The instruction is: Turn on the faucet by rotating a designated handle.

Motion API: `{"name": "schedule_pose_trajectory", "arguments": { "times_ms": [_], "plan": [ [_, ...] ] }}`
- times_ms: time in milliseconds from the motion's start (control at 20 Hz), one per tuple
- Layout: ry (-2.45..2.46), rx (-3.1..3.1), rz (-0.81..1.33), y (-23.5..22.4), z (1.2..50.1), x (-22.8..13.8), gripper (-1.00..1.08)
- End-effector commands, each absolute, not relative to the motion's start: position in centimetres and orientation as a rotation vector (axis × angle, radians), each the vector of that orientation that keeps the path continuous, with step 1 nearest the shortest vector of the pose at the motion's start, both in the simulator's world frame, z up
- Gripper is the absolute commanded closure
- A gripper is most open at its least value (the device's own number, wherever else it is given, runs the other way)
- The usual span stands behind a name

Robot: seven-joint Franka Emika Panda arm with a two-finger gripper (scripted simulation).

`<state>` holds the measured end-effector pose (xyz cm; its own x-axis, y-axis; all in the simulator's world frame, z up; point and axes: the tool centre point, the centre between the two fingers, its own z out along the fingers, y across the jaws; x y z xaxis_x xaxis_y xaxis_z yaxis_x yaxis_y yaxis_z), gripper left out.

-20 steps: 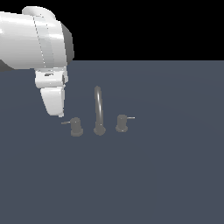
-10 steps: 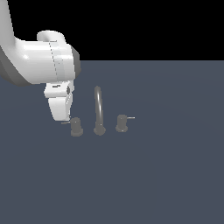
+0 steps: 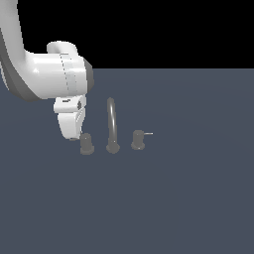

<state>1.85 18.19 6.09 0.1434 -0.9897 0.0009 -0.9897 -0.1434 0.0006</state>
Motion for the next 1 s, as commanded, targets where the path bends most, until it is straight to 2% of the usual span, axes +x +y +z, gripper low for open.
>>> {"name": "schedule_pose_trajectory", "arguments": {
  "times_ms": [0, 300, 750, 950],
  "plan": [
    [-2.052, 2.379, 0.0, 18.2, 6.2, 1.8, 1.08],
    [-2.049, 2.381, 0.0, 18.3, 6.3, 1.7, 1.08],
    [-2.049, 2.381, 0.0, 19.4, 6.3, -1.4, 1.08],
    [-2.058, 2.38, 0.005, 18.9, 6.3, -1.3, 1.08]
  ]
}}
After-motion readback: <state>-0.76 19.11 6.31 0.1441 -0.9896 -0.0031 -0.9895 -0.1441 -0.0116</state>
